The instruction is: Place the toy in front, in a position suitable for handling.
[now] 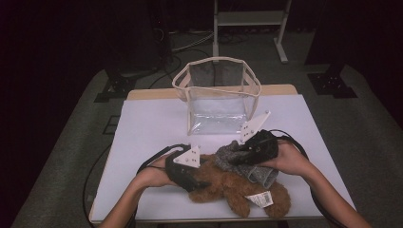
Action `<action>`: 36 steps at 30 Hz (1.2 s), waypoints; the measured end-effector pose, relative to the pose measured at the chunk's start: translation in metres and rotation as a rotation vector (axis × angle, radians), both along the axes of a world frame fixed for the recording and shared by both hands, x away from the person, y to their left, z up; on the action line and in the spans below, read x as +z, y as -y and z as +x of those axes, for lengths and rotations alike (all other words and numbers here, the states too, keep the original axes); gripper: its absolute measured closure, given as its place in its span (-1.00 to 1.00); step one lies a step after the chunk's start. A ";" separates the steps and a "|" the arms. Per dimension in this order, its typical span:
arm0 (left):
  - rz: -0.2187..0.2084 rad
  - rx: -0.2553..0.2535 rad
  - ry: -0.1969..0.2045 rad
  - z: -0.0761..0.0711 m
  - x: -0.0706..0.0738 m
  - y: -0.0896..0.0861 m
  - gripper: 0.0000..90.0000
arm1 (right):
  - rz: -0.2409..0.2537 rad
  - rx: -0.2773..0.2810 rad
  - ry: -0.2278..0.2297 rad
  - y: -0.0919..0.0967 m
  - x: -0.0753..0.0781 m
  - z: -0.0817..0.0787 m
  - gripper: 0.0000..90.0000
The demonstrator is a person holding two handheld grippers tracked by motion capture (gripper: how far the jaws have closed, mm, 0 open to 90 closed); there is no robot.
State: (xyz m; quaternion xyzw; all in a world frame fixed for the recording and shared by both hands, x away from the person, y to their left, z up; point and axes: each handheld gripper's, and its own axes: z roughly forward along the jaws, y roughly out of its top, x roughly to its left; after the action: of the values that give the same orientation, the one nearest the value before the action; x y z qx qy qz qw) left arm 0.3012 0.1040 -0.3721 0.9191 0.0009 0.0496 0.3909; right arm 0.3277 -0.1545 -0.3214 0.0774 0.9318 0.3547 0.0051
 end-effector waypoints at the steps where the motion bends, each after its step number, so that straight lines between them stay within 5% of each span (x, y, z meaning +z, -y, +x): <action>1: -0.003 0.000 0.000 0.000 -0.001 -0.001 -0.28 | 0.001 -0.006 0.006 0.002 0.002 0.000 0.66; 13: -0.007 -0.006 -0.002 -0.001 -0.002 -0.004 -0.29 | 0.054 -0.158 0.039 0.076 0.015 -0.010 0.66; 19: -0.008 -0.018 -0.006 -0.002 -0.001 -0.005 -0.29 | 0.100 -0.219 -0.008 0.105 0.004 -0.015 0.66; 27: -0.016 -0.003 -0.008 0.002 0.007 -0.001 -0.42 | 0.139 -0.183 -0.043 0.099 -0.008 -0.018 0.66; 36: 0.001 0.002 -0.024 0.000 0.000 0.004 -0.30 | 0.133 -0.139 -0.016 0.078 -0.002 -0.016 0.66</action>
State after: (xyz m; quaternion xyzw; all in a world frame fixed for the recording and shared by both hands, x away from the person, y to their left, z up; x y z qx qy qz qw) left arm 0.3013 0.0996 -0.3720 0.9198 0.0064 0.0390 0.3904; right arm 0.3113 -0.2326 -0.3239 0.1448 0.8985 0.4141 0.0170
